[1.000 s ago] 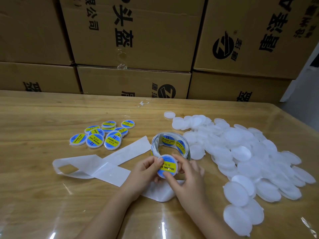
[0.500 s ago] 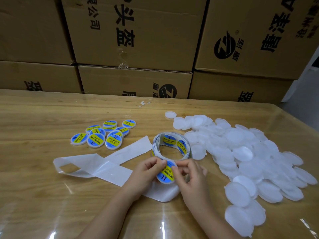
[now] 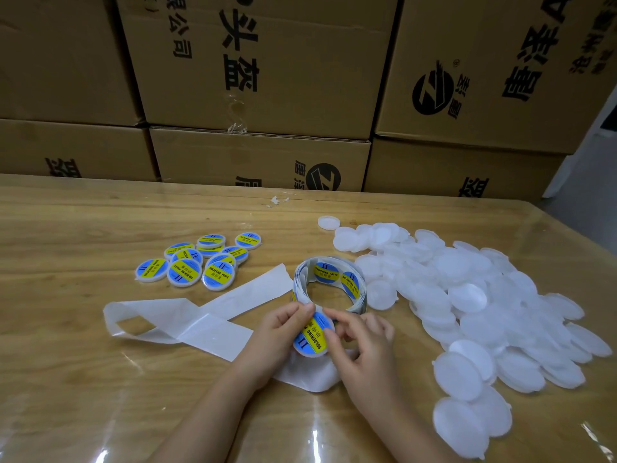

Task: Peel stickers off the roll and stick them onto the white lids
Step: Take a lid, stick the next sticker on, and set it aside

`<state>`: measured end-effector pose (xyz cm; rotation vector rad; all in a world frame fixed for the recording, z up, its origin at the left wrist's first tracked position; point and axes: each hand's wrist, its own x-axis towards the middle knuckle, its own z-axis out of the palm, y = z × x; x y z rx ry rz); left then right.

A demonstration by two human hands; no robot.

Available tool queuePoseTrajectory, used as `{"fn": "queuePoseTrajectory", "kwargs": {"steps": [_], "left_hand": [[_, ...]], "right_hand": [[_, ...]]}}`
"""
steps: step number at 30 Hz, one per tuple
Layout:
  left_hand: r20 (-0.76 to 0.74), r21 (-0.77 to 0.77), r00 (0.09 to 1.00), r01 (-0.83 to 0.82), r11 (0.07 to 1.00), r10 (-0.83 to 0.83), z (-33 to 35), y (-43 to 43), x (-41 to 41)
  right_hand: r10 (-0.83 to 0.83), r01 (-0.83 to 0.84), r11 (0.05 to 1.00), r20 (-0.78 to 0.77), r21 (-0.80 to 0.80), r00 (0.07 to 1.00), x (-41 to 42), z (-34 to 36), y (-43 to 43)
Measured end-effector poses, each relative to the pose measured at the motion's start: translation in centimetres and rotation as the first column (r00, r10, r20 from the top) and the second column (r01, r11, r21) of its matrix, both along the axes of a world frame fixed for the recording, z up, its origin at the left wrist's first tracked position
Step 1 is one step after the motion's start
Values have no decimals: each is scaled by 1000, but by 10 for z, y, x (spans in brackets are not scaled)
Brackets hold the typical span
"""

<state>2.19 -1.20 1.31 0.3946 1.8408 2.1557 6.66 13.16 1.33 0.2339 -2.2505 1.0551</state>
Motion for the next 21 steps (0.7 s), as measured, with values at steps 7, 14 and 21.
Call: {"fn": "queuePoseTrajectory", "kwargs": {"steps": [7, 14, 21], "left_hand": [[14, -3, 999, 30, 1000, -30, 1, 1, 3], [-55, -40, 993, 98, 994, -100, 1, -1, 1], [-29, 67, 1000, -4, 998, 6, -3, 0, -3]], "right_hand": [[-5, 7, 998, 37, -57, 999, -1, -6, 3], [-102, 107, 982, 39, -156, 994, -2, -5, 6], [-124, 132, 982, 67, -133, 990, -3, -1, 6]]}}
